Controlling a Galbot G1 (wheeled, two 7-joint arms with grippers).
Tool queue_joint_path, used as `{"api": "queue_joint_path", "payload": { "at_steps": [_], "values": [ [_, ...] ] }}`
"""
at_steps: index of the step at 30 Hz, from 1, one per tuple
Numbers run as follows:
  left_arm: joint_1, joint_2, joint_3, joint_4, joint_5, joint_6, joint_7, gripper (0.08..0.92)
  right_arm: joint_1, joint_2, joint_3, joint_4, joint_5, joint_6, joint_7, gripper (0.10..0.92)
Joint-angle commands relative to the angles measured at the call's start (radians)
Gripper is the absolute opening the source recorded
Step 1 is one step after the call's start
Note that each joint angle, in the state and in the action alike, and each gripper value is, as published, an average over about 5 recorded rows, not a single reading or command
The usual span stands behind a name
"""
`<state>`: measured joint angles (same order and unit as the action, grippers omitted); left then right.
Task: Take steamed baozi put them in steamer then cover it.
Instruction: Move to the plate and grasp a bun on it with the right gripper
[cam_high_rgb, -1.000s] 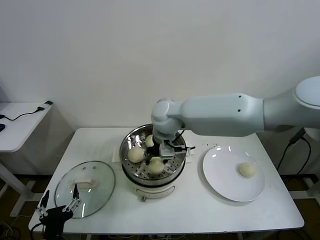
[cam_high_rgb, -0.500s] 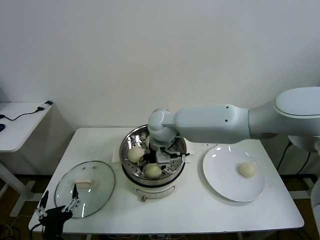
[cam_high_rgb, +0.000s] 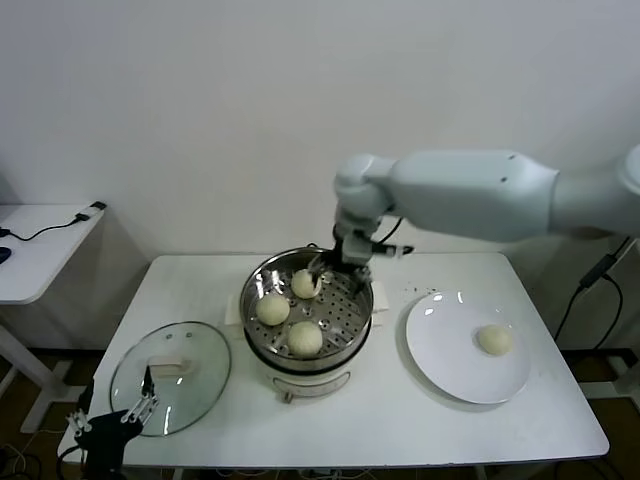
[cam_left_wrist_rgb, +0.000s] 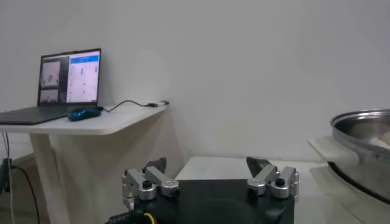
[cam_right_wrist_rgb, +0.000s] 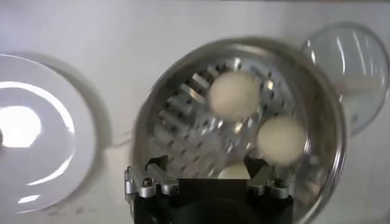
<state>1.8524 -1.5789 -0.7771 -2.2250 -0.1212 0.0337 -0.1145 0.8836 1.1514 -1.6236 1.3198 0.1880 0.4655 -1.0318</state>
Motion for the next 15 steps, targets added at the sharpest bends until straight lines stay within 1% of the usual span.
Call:
{"api": "queue_joint_path", "payload": {
  "at_steps": [1,5,8,12,15],
  "values": [
    [-0.001,0.003,0.000,0.000,-0.010,0.002,0.001,0.823,0.216,-0.264,-0.280,-0.090,0.334,-0.356,-0.078,0.823],
    [-0.006,0.002,0.000,0.000,-0.017,0.006,0.001,0.823,0.127,-0.410,-0.330,-0.088,0.322,-0.472,-0.052,0.823],
    [-0.009,-0.002,0.000,0.000,-0.016,0.010,0.001,0.823,0.028,-0.500,-0.298,-0.091,0.308,-0.518,-0.040,0.823],
    [-0.010,-0.006,0.001,0.000,-0.014,0.016,0.002,0.823,-0.134,-0.579,-0.185,-0.114,0.250,-0.555,-0.023,0.823],
    [-0.011,-0.010,0.003,0.000,-0.011,0.019,0.003,0.823,-0.261,-0.605,-0.080,-0.140,0.198,-0.567,-0.011,0.823]
  ]
}}
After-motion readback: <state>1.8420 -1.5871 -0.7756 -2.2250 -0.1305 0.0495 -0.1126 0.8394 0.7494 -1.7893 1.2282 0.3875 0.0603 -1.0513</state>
